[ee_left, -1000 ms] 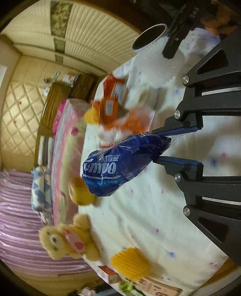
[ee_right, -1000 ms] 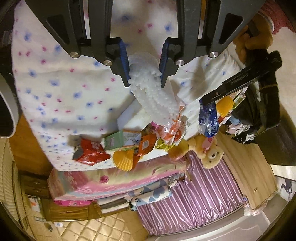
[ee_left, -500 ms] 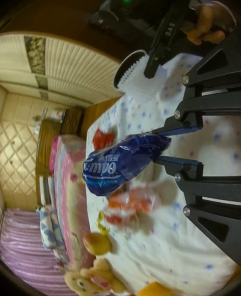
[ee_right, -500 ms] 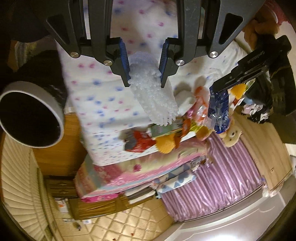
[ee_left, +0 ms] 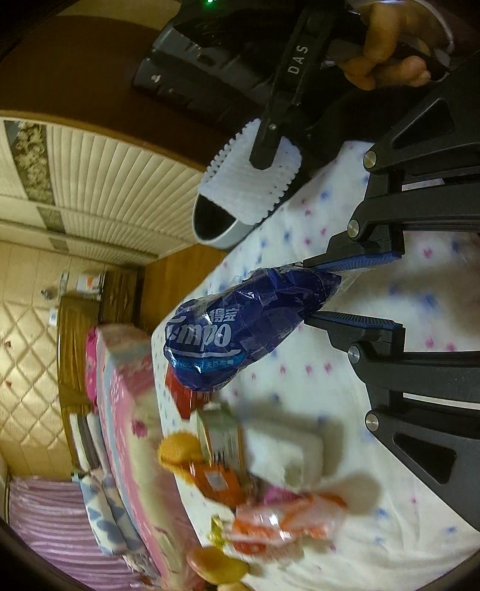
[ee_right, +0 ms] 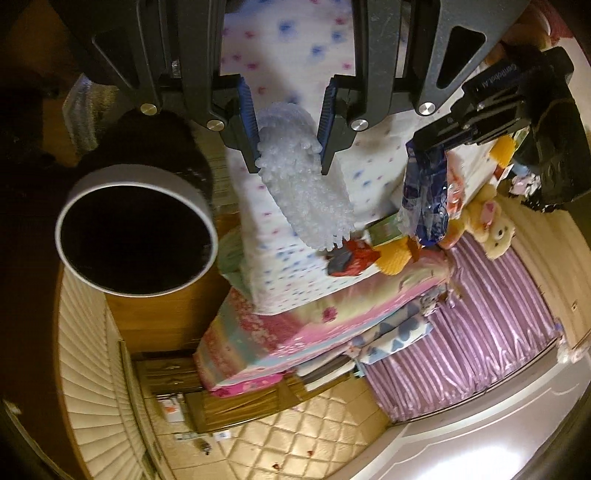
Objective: Collect trash
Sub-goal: 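Carry the blue wrapper and white foam net over the trash bin with both grippers, then open left gripper dropping the wrapper while right gripper drops the foam net into bin, then move both grippers back to the bed toward the orange bag and foam block, then grasp the orange snack bag with left gripper while right gripper grasps white foam block, then carry the orange bag and white foam block over the trash bin with both grippers, then open left gripper releasing the orange bag while right gripper releases the foam block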
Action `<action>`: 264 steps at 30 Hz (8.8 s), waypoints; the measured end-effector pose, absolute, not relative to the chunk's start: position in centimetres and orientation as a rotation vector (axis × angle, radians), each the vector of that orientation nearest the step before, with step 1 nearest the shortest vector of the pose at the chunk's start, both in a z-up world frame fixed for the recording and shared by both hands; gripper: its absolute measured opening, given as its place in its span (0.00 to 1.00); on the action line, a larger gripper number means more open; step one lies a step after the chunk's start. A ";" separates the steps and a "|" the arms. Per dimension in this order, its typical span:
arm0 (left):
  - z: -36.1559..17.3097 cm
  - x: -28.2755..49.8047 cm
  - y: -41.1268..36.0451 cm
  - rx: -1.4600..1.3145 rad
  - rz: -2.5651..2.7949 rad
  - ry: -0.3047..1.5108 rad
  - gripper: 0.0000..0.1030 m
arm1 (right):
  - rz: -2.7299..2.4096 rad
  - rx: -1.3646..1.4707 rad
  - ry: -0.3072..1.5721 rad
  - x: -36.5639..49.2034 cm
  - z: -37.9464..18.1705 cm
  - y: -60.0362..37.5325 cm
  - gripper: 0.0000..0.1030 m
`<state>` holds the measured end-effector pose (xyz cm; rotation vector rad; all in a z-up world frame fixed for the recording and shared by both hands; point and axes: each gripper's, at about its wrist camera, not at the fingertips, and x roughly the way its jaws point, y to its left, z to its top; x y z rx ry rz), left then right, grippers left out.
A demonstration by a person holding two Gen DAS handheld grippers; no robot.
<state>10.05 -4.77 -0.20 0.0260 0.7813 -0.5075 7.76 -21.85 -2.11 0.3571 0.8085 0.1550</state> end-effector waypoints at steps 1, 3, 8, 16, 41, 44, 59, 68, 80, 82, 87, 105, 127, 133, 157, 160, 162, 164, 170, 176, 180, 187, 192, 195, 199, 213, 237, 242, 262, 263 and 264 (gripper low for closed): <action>-0.3 10.4 -4.7 0.026 -0.519 0.789 0.20 | 0.146 0.360 0.808 7.8 -2.1 -22.2 0.29; -0.3 11.2 -4.7 0.026 -0.536 0.801 0.20 | 0.127 0.368 0.806 7.8 -2.1 -22.9 0.29; -0.4 12.8 -4.7 0.041 -0.576 0.815 0.20 | 0.078 0.390 0.796 8.1 -2.1 -25.0 0.29; -0.4 15.8 -5.2 0.049 -0.646 0.836 0.20 | 0.002 0.410 0.803 8.6 -2.3 -28.0 0.29; -1.4 23.6 -12.1 0.137 -0.780 0.891 0.20 | -0.143 0.425 0.836 11.4 -3.3 -33.9 0.29; -1.7 24.2 -13.1 0.140 -0.784 0.904 0.20 | -0.148 0.431 0.844 11.8 -3.6 -34.4 0.29; -2.5 25.8 -16.3 0.148 -0.767 0.933 0.43 | -0.169 0.450 0.867 13.8 -4.6 -36.4 0.42; -2.0 24.2 -13.8 0.089 -0.727 0.915 0.55 | -0.172 0.474 0.844 13.4 -4.3 -36.4 0.66; -1.2 18.4 -4.6 -0.024 -0.550 0.855 0.59 | -0.086 0.447 0.799 12.5 -3.0 -30.5 0.77; -1.1 17.5 -3.1 -0.042 -0.513 0.850 0.59 | -0.056 0.441 0.804 12.2 -3.1 -28.9 0.77; -0.9 15.3 0.5 -0.076 -0.431 0.839 0.59 | 0.030 0.428 0.833 11.9 -3.5 -24.8 0.77; 0.8 10.4 13.8 -0.200 -0.172 0.784 0.59 | 0.245 0.389 0.892 11.9 -4.8 -14.3 0.77; -1.4 14.7 17.0 -0.205 -0.208 0.808 0.32 | 0.413 0.356 0.975 15.7 -6.6 -4.9 0.69; -1.4 13.3 17.9 -0.220 -0.215 0.794 0.32 | 0.462 0.352 0.999 17.0 -7.3 -2.6 0.64; 0.0 11.6 9.9 -0.125 -0.392 0.793 0.31 | 0.367 0.395 0.924 11.8 -4.9 -11.4 0.36; 0.0 11.8 8.3 -0.099 -0.430 0.795 0.31 | 0.332 0.413 0.910 10.7 -4.7 -13.3 0.36; -0.1 11.9 7.2 -0.084 -0.453 0.800 0.31 | 0.319 0.424 0.904 10.4 -4.6 -14.1 0.36; -0.1 12.2 6.5 -0.083 -0.473 0.810 0.31 | 0.298 0.434 0.895 10.0 -4.4 -15.2 0.36; -0.2 13.1 4.1 -0.054 -0.515 0.824 0.31 | 0.254 0.464 0.872 9.4 -4.1 -18.0 0.36; -0.2 14.3 1.7 -0.021 -0.567 0.835 0.31 | 0.200 0.493 0.852 8.9 -4.0 -20.9 0.36; -0.5 14.9 0.4 0.000 -0.600 0.842 0.31 | 0.164 0.506 0.839 8.7 -3.7 -22.6 0.36; -1.0 16.5 -2.6 0.031 -0.647 0.854 0.31 | 0.103 0.516 0.818 8.7 -3.4 -25.2 0.36; -1.2 17.7 -4.6 0.053 -0.670 0.855 0.31 | 0.070 0.529 0.811 8.7 -3.5 -26.9 0.36; -1.2 18.3 -5.5 0.064 -0.683 0.852 0.31 | 0.053 0.534 0.806 8.7 -3.6 -27.8 0.36; -1.4 18.9 -6.8 0.073 -0.692 0.851 0.31 | 0.036 0.539 0.803 8.8 -3.7 -28.7 0.36; -2.2 20.4 -10.2 0.110 -0.724 0.858 0.31 | 0.003 0.559 0.803 9.2 -4.4 -30.7 0.36; -3.9 25.8 -16.6 0.194 -0.789 0.913 0.31 | -0.071 0.587 0.836 12.4 -5.7 -35.4 0.37; -4.2 26.5 -17.5 0.195 -0.783 0.928 0.32 | -0.080 0.587 0.850 12.8 -6.1 -35.9 0.37; -3.1 24.1 -13.8 0.088 -0.706 0.912 0.51 | -0.108 0.640 0.841 12.4 -5.3 -36.1 0.62; -3.1 23.7 -13.2 0.077 -0.696 0.910 0.54 | -0.106 0.640 0.837 12.4 -5.2 -36.0 0.68; -3.0 23.1 -12.3 0.059 -0.680 0.909 0.55 | -0.100 0.639 0.829 12.3 -5.0 -35.4 0.75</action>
